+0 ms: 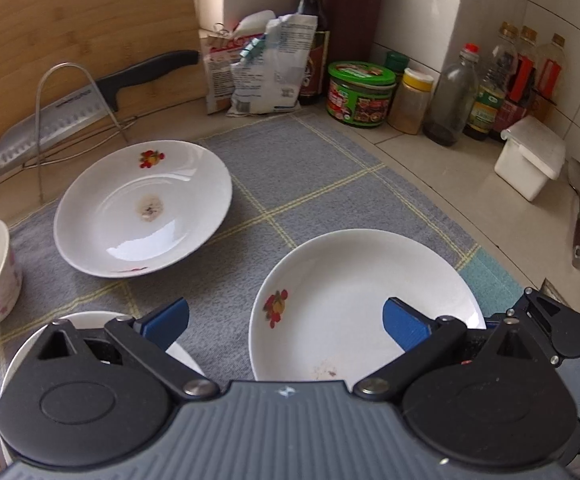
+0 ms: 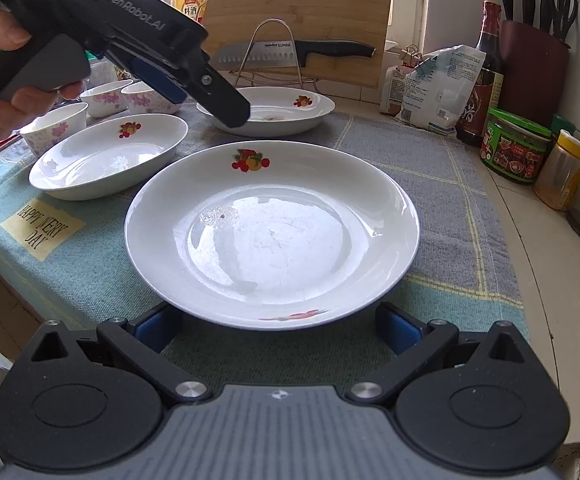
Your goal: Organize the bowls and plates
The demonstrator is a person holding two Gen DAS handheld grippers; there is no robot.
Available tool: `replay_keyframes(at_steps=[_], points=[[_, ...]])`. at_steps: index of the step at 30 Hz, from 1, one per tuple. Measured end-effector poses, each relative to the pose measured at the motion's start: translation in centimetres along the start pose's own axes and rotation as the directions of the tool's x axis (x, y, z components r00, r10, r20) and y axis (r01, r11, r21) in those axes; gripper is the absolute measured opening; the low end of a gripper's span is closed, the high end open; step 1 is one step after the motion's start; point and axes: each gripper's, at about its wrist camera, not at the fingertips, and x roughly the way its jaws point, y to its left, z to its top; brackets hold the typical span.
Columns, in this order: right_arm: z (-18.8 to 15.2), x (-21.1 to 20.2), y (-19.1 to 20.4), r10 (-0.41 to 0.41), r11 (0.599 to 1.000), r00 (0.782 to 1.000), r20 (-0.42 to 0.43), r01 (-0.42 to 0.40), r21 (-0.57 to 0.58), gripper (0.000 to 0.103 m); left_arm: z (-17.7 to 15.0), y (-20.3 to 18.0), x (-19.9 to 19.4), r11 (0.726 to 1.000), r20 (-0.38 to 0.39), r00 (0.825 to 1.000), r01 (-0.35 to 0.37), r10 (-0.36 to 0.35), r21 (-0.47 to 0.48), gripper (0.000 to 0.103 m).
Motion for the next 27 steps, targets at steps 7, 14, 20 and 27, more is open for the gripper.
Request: replay_keyframes(at_steps=[7,14,20,27], points=[[0.2,0.3,-0.1,0.015,1.0,1.0,0.012,-0.015,-0.015,0.103,1.6,-0.2,3.6,0.988,-0.11,0.988,0.116,-0.104,0.104,0.102],[0.4,0.5,-0.1,0.018,1.0,1.0,-0.001,-0.018,-0.018,0.103,2.6,0.4,6.1,0.97,-0.217,0.96,0.206,-0.174,0.132,0.097],[0.7,0.6,-0.3,0.014,1.0,1.0,-0.024,-0.015,-0.019,0.103,3.3,0.2,7.0,0.944,-0.286,0.927,0.293,-0.242,0.151,0.086],[0.9,0.8,-0.3,0.008,1.0,0.999,-0.048,-0.008,-0.011,0.103,3.9,1.1,7.8,0.916,-0.34,0.89,0.37,-0.303,0.152,0.083]])
